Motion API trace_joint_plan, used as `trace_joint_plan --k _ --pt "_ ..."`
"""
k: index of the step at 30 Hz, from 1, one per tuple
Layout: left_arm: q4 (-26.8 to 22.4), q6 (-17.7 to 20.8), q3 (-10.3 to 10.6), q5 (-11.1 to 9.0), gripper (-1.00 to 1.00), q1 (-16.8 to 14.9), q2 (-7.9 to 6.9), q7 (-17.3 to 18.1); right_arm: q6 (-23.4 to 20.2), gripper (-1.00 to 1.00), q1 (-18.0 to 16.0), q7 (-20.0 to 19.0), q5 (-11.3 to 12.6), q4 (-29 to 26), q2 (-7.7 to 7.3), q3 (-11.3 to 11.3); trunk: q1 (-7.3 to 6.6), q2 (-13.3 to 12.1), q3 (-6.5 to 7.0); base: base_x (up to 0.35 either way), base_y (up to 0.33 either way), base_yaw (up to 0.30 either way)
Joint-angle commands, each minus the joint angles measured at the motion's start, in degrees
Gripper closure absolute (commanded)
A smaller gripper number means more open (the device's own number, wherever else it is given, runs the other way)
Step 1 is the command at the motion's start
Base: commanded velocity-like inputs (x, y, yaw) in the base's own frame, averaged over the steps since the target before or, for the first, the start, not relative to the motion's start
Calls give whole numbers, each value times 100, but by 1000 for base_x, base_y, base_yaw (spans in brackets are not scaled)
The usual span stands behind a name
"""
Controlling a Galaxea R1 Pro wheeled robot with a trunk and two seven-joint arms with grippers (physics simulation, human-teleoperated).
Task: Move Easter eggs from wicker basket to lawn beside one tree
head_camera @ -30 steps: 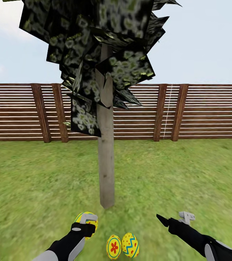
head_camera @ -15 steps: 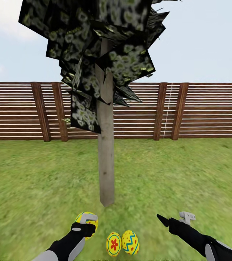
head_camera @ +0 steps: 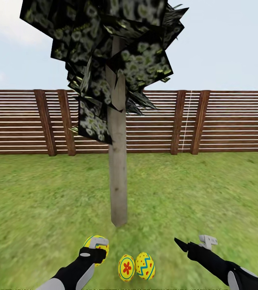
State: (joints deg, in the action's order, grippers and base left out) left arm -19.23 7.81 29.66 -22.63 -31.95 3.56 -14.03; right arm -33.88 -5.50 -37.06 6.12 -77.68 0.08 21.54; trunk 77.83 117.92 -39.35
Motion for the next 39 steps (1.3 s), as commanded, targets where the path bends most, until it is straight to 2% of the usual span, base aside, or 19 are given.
trace_joint_plan --k 1,39 --pt "-12 27 49 -40 100 -4 -4 -47 -49 -100 -4 2 56 -2 1 2 22 44 -25 0 0 0" --pt "-20 27 49 -44 100 -4 -4 -47 -49 -100 -4 6 65 -2 1 -9 856 1569 -707 0 0 0"
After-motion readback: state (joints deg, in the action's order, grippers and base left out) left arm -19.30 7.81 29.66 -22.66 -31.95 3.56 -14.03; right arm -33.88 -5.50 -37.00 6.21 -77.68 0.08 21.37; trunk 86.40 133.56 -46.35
